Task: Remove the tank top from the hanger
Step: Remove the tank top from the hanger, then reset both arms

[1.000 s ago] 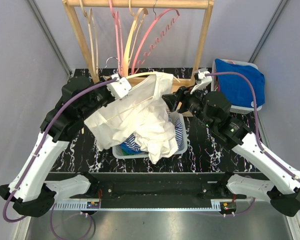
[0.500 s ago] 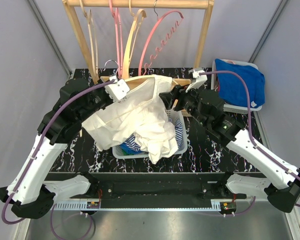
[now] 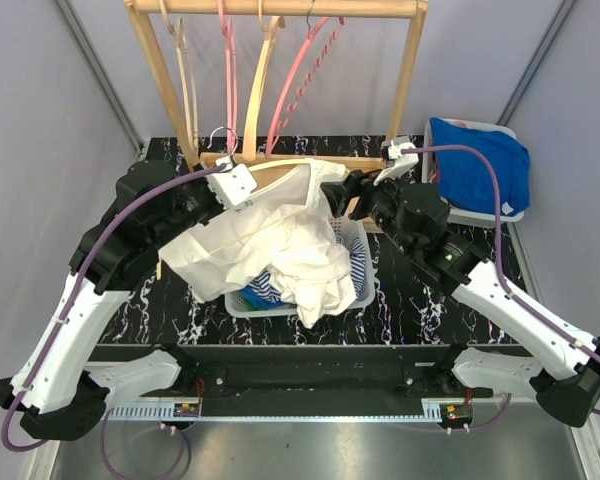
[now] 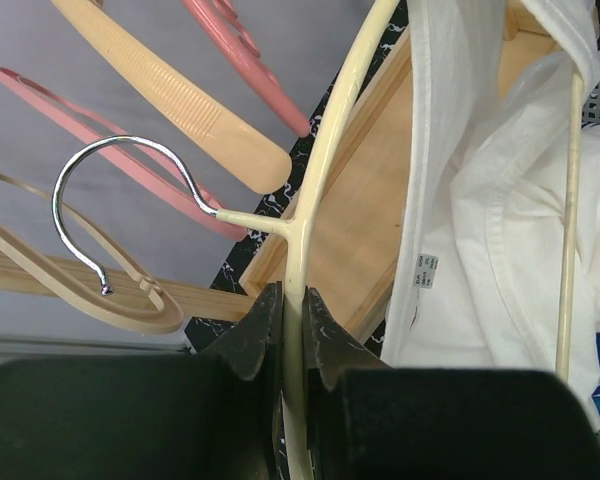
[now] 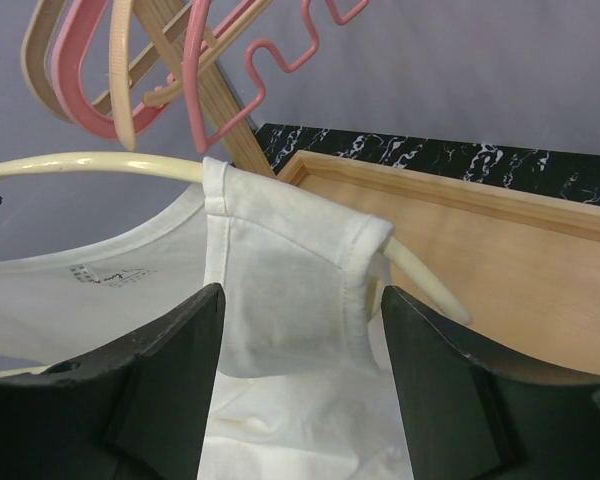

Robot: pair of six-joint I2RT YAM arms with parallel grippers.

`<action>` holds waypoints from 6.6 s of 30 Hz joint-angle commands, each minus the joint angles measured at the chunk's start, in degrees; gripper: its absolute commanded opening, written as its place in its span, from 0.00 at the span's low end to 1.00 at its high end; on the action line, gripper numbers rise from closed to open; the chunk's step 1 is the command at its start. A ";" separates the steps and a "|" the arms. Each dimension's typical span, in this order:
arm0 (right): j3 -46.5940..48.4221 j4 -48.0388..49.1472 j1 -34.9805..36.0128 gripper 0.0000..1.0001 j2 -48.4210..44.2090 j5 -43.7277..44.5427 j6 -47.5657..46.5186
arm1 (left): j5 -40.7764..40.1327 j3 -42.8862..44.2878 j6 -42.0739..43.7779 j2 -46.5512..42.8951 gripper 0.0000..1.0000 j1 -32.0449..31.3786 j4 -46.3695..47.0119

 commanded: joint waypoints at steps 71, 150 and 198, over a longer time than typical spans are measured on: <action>16.73 -36.04 -18.74 0.64 -9.00 -48.97 -12.21 | 7.48 9.18 3.54 3.49 0.00 -0.73 -0.89; 37.58 -58.49 -5.90 0.00 -5.30 -15.94 -30.14 | 11.68 12.45 -9.27 3.76 0.99 3.39 -5.10; 54.44 -30.80 -5.99 0.00 22.02 21.59 -36.91 | 28.56 -5.77 -13.22 -1.17 0.99 6.47 -4.31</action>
